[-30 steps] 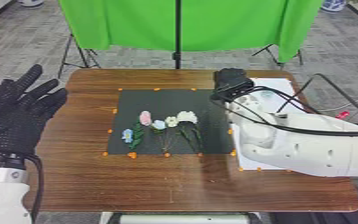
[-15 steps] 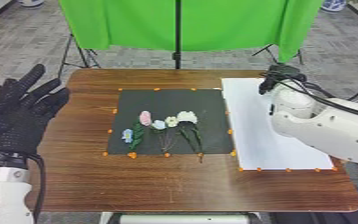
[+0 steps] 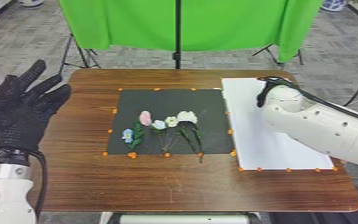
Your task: Arrange flowers
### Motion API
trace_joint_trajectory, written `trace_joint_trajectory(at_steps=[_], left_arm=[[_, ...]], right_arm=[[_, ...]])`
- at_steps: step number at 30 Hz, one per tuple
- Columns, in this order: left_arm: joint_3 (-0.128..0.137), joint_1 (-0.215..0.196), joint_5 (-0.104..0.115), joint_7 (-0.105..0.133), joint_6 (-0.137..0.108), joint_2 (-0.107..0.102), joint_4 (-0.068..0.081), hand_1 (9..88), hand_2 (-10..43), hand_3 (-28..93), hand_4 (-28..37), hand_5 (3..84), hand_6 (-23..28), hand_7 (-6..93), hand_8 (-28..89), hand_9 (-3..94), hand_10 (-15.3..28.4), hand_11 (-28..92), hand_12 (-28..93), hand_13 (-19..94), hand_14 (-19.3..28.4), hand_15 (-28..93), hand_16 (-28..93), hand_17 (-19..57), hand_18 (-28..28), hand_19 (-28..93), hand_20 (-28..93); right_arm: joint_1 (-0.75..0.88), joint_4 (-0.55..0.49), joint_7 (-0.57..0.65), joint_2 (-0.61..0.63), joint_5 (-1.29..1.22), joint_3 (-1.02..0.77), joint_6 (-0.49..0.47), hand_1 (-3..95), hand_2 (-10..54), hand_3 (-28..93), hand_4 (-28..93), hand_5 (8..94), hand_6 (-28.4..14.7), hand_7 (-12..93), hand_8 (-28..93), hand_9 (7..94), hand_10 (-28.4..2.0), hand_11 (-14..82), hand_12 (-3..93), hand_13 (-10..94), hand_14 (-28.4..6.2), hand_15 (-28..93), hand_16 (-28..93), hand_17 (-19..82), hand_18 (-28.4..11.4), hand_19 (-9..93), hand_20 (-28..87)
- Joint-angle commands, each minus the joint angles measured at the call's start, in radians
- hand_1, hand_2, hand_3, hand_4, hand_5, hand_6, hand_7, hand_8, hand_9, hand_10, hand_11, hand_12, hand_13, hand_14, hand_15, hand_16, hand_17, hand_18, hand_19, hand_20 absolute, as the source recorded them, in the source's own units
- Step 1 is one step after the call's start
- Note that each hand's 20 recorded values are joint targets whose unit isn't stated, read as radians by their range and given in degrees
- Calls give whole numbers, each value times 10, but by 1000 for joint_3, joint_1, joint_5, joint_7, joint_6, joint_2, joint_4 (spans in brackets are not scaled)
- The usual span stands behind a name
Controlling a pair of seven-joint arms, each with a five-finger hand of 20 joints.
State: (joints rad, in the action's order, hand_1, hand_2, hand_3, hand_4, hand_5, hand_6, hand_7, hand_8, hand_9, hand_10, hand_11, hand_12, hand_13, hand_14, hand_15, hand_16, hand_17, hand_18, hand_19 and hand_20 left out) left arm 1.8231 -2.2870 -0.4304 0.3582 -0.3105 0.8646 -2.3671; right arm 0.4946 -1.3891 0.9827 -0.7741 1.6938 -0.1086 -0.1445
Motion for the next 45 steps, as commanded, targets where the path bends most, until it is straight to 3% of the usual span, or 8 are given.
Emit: trace_joint_trajectory(at_steps=[1,6,14,19,24,34,42,45], left_arm=[[9,-40,9,26,-2,5,-7,199,86,764,-283,326,85,147,-98,306,199,261,105,241,278,540,-104,-65,280,693,-33],[13,-47,9,29,-1,7,-9,199,87,763,-283,327,85,147,-98,306,198,261,105,241,278,540,-105,-65,280,693,-34],[14,-49,8,31,-1,10,-9,199,87,763,-283,326,85,147,-98,306,198,262,106,241,279,539,-105,-64,280,693,-34],[8,-44,7,28,-1,12,-7,200,87,763,-283,327,86,145,-98,306,199,261,105,241,279,539,-105,-64,279,693,-34],[11,-46,7,28,-1,13,-8,199,87,764,-283,327,86,145,-97,306,199,261,105,241,278,540,-105,-65,279,693,-34],[16,-50,4,19,1,15,-6,199,87,764,-283,327,85,146,-97,307,199,260,105,241,278,539,-105,-64,279,693,-33],[8,-30,-2,1,1,15,1,199,88,762,-283,327,85,146,-97,307,199,261,105,241,278,539,-105,-65,279,693,-33],[11,-45,1,8,-2,18,-2,199,88,762,-283,327,86,146,-98,307,199,261,105,241,278,539,-105,-64,279,693,-34]], right_arm=[[-12,16,-3,-24,-10,7,-14,309,-95,735,-281,283,16,109,-106,733,-155,218,146,778,-79,595,156,449,-205,932,267],[-11,12,0,-8,7,39,42,320,-95,730,-273,422,11,128,-117,713,-155,202,144,769,-79,593,153,442,-199,932,243],[-4,22,-16,9,6,55,133,380,-95,759,-281,573,-10,179,-125,673,-107,155,136,775,-71,500,141,439,-172,920,110],[4,18,-20,18,22,74,187,458,-95,759,-282,642,5,231,-88,737,-87,162,143,808,-43,425,177,437,-158,922,56],[-8,1,-26,35,67,129,267,562,-95,701,-282,724,18,338,-10,893,-63,78,303,859,-13,363,286,462,-139,930,69],[-1,-132,-26,29,146,108,468,578,-95,725,-283,770,16,373,-2,933,-57,103,340,890,-9,392,283,482,-143,932,158],[53,-259,-36,-4,141,51,460,573,-95,744,-283,776,8,370,8,936,-54,111,342,897,-12,411,274,489,-153,932,207],[102,-274,-36,-42,130,19,463,573,-95,746,-283,777,7,367,11,937,-54,110,343,897,-12,416,269,488,-156,932,223]])
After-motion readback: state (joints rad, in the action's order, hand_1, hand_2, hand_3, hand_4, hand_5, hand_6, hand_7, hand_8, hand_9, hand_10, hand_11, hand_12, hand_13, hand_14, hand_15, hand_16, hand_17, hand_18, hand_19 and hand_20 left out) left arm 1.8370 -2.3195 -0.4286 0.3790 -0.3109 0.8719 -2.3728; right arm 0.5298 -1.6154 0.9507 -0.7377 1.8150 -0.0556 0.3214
